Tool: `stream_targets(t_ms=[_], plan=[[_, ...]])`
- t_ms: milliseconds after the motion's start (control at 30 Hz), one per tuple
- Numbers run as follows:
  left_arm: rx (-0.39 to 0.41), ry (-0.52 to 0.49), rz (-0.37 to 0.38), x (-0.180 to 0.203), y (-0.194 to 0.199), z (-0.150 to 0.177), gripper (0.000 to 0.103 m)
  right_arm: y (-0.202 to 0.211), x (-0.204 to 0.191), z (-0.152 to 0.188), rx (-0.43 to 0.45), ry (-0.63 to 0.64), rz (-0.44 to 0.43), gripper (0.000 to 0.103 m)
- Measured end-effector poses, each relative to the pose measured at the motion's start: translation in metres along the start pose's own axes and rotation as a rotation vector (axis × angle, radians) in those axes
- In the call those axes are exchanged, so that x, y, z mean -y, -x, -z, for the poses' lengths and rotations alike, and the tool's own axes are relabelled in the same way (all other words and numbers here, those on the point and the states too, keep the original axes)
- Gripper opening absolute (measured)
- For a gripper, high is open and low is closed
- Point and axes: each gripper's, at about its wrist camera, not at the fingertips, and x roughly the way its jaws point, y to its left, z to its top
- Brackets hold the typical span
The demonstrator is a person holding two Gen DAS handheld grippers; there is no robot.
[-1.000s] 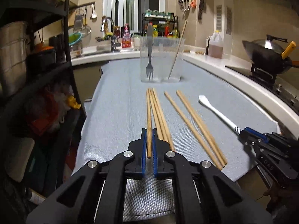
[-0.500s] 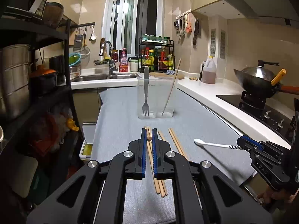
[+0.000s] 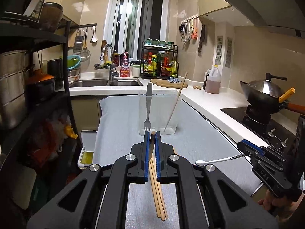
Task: Organize utensils
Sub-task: 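Carry the chopstick in the left tool and the spoon in the right tool over the cup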
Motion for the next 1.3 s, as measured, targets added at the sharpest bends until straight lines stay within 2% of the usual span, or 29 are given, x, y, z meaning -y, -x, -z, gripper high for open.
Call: stream_targets(t_ms=[500, 833, 1100, 1300], plan=[[-0.09, 0.024, 0.018, -0.01, -0.042, -0.055, 0.005, -0.05, -0.005, -0.077, -0.094, 0.025, -0.049, 0.01], [-0.121, 0.045, 0.049, -0.017, -0.064, -0.082, 0.005, -0.069, -0.009, -0.099, -0.173, 0.096, -0.07, 0.01], [-0.082, -0.014, 0.042, -0.017, -0.068, -0.12, 0.005, -0.082, -0.009, -0.135, -0.173, 0.102, -0.082, 0.01], [-0.03, -0.055, 0.036, -0.017, -0.076, -0.167, 0.005, -0.091, -0.019, -0.185, -0.143, 0.147, -0.098, 0.01]])
